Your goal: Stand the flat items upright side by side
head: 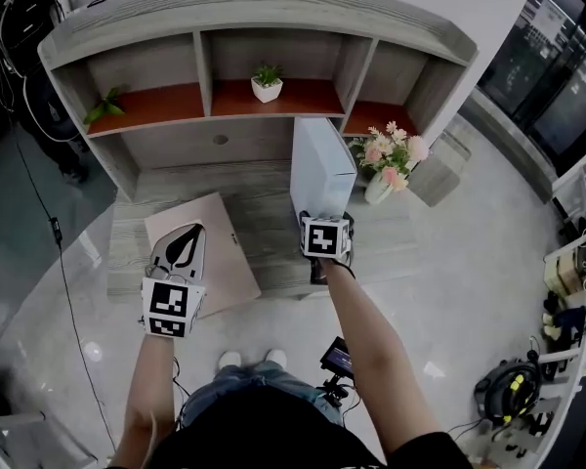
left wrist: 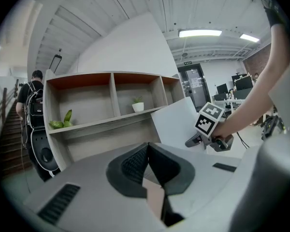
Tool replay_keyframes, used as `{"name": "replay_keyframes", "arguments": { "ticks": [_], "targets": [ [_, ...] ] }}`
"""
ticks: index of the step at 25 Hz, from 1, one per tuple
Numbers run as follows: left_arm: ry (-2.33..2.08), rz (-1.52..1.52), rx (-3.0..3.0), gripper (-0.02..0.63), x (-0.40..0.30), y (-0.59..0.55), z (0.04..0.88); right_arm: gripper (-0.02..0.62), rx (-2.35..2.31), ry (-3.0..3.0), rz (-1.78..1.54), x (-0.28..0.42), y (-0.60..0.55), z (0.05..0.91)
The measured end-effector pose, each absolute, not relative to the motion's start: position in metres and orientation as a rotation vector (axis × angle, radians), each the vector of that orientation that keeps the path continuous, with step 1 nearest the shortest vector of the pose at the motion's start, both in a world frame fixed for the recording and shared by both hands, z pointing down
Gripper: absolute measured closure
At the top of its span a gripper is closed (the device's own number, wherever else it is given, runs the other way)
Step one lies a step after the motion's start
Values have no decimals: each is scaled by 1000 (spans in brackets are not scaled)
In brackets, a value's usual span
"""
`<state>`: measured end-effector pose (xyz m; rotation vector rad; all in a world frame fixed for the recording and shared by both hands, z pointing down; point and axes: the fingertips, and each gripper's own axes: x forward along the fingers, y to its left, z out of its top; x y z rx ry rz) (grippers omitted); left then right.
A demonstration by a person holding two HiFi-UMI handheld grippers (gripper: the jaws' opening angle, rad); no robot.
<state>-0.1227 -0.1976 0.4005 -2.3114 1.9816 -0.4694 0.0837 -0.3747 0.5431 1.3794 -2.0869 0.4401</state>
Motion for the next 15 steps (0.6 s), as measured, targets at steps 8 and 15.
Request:
{"name": "replay_keyframes", "arguments": {
  "ticks": [8,15],
  "targets": [
    [2005,-489,-2287,595,-128,-210,401,247,1414,-2082,452,80,-403,550],
    [2046,-499,-2271,595,-134,-215,406,247,1429,-2077,494,77,-424,562]
  ]
}}
